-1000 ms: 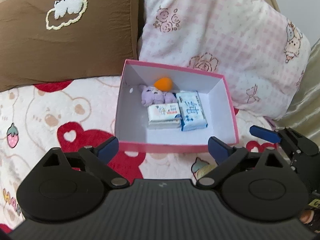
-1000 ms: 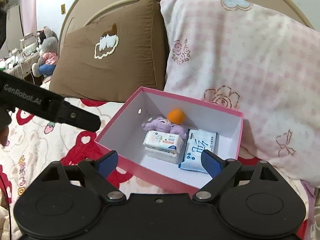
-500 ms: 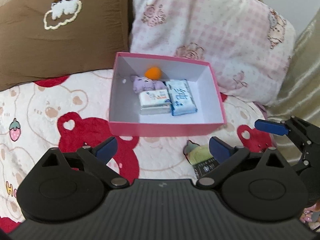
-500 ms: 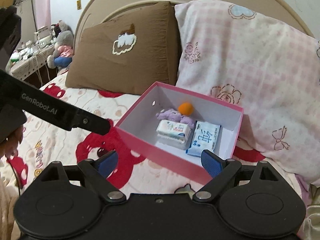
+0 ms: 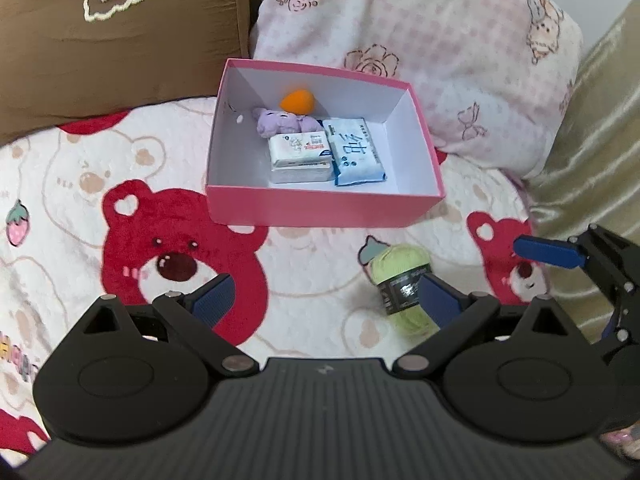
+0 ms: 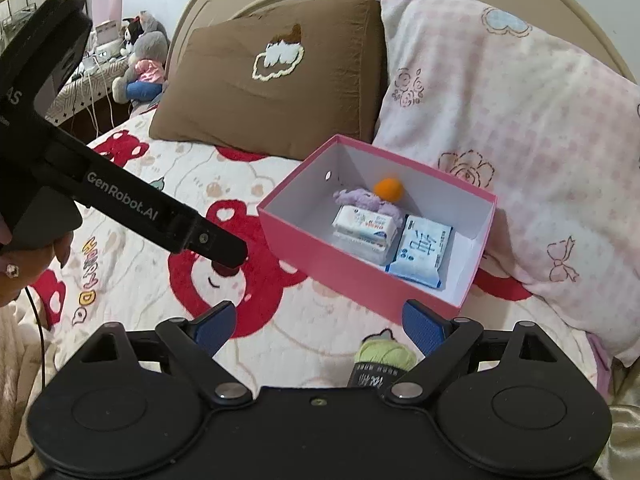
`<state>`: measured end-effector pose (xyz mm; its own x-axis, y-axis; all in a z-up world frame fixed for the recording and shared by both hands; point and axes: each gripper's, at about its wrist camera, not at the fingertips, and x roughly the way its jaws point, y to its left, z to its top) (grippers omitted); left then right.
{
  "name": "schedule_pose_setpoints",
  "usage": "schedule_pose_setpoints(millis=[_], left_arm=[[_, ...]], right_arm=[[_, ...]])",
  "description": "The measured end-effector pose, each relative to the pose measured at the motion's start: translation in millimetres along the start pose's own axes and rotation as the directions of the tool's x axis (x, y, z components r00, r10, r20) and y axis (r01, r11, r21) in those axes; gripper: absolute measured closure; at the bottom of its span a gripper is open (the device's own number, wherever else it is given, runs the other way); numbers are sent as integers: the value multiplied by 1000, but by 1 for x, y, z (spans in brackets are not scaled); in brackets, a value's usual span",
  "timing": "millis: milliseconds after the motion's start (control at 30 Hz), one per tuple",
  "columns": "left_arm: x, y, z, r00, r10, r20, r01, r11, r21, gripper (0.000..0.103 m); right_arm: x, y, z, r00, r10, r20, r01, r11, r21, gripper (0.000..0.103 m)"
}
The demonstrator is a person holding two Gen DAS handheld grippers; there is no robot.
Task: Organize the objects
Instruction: 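Withdraw the open left gripper from the box toward the green yarn ball, then lower the open left gripper around the green yarn ball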
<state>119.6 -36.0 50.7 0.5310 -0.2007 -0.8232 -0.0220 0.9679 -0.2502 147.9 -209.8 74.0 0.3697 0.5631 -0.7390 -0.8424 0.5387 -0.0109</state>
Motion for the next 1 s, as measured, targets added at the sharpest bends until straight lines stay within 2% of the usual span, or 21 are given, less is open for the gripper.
schedule_pose_setpoints(millis=[133,467,567,767,867,933,1000], left_arm=[[-1,-7,-5,1000,13,-4,-13,999,44,4],[2,-10,-10,1000,-12,-21,14,999,51,4],[5,-12,-15,999,-22,-25,23,998,55,5],[8,-17,-30,998,-52,-42,55,997,63,6],[13,-18,-36,998,-48,-41,50,997,60,6],[19,-16,-40,997,-65,-52,66,998,25,6],[25,-15,-44,996,-75,-54,75,997,-3,7]], right_arm=[[-1,2,-8,1000,13,-13,-13,1000,8,11],[0,7,-22,999,30,-42,-29,999,20,11],[2,4,-24,998,40,-44,-37,997,60,11],[4,8,-43,1000,-21,-6,21,994,104,11],[7,9,-59,997,-77,1,76,992,103,11],[9,9,-71,992,-128,21,123,982,142,11],[12,7,-80,994,-103,26,98,981,168,11]])
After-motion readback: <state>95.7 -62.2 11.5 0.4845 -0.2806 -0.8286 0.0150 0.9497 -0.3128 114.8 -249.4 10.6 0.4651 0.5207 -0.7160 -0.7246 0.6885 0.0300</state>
